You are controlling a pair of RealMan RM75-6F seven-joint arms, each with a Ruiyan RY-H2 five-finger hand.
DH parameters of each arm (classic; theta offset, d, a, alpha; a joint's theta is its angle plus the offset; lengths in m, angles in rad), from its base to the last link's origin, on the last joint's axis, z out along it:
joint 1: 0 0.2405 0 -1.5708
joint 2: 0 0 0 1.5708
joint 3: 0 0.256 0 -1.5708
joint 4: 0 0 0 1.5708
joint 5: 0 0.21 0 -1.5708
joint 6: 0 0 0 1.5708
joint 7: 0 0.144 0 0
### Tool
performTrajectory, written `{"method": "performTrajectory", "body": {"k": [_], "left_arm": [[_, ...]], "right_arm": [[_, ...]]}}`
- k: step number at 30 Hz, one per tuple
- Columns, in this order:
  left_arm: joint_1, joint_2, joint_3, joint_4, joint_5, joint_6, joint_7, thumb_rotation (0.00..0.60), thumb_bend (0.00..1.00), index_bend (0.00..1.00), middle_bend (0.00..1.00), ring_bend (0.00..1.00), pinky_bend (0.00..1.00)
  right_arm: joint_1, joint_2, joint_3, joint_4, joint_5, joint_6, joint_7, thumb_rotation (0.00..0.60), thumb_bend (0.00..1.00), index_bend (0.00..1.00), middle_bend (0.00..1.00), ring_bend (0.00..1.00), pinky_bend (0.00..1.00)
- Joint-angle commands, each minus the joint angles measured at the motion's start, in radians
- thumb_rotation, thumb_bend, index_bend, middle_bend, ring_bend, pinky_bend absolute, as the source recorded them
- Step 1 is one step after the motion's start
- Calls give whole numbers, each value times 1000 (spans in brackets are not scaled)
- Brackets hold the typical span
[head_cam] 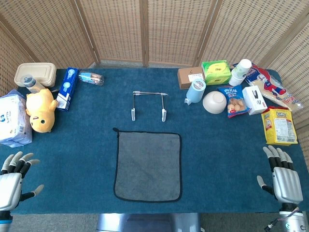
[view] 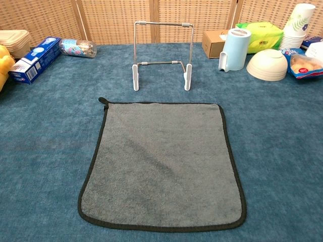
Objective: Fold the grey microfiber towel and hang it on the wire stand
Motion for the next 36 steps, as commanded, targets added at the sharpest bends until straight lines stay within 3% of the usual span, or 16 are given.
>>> {"method": "performTrajectory", "body": {"k": [1, 9, 16, 24, 36], "left_arm": [[-5, 2, 1, -3, 3, -7, -4, 600, 102, 280, 202, 104, 18], [-81, 11, 3, -39, 58, -101, 12, 600, 102, 285, 202, 104, 18], [-184, -10, 6, -91, 93, -249, 10, 600, 102, 291, 201, 104, 18], [-296, -91, 17, -127, 130, -414, 81, 600, 103, 295, 197, 104, 19], [-377, -275, 18, -118, 102, -541, 227, 600, 102, 286, 194, 104, 25]], "right_arm": [[-1, 1, 0, -1, -1, 3, 0, 600, 281, 75, 85, 0, 0], [-8, 5, 0, -4, 3, 9, 3, 600, 282, 75, 84, 0, 0], [-21, 12, 0, 0, 15, 21, 12, 600, 282, 74, 85, 0, 0], [-38, 21, -2, -2, 15, 39, 24, 600, 283, 74, 84, 0, 0], [-58, 25, -7, 20, 20, 51, 58, 600, 282, 75, 85, 0, 0]]}}
